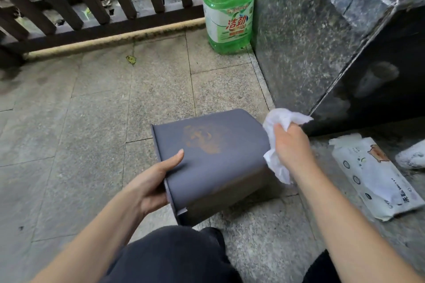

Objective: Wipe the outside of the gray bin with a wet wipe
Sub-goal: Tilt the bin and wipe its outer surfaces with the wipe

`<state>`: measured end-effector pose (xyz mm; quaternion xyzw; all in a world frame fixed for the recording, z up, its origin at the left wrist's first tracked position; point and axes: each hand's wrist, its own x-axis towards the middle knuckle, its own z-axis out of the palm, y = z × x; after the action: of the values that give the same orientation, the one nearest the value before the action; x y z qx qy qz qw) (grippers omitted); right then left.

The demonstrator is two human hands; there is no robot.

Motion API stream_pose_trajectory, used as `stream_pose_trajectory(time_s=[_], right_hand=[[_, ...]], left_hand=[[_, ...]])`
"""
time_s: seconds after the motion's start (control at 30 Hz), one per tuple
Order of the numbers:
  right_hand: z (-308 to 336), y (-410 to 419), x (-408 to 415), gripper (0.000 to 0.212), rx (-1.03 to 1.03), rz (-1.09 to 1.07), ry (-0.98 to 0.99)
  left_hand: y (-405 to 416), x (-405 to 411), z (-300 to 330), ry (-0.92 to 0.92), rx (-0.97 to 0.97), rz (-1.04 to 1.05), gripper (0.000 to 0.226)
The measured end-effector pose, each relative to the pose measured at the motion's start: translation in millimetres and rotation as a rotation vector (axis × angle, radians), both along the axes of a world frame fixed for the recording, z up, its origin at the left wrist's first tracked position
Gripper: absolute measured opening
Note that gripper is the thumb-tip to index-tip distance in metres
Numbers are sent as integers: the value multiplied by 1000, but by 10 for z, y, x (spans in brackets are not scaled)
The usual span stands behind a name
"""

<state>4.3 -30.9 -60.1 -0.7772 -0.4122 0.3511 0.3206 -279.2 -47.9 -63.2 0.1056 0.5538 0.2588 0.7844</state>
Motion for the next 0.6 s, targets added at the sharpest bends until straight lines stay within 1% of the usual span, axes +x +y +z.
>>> stream_pose_trajectory(time_s=[0.1, 0.17, 0.2, 0.27, 0.33, 0.4, 0.47, 0.53, 0.6], right_hand=[[88, 237, 222, 35, 71, 38, -192], [-14, 277, 169, 35, 112, 151, -310], [-124, 274, 91, 34, 101, 214, -341], [-421, 214, -106, 38, 12, 336, -311], [-704, 50, -323, 43, -79, 374, -208], [-909, -162, -528, 54, -91, 328, -199], [-1008, -309, -696, 62, -57, 233, -208], [-1008, -358, -839, 64, -28, 194, -228], [-947, -382, -963, 64, -2, 217, -266]], left_hand=[[14, -51, -35, 15, 19, -24, 38], [24, -72, -43, 22, 17, -49, 42], [36, -74, -47, 12, 18, -55, 45], [70, -57, -59, -23, 32, -39, 50], [125, -16, -74, -56, 61, -2, 52], [173, 48, -90, -51, 76, 13, 60], [219, 106, -104, -8, 89, 21, 68], [270, 139, -109, 27, 111, 29, 68], [325, 144, -113, 39, 123, 19, 67]])
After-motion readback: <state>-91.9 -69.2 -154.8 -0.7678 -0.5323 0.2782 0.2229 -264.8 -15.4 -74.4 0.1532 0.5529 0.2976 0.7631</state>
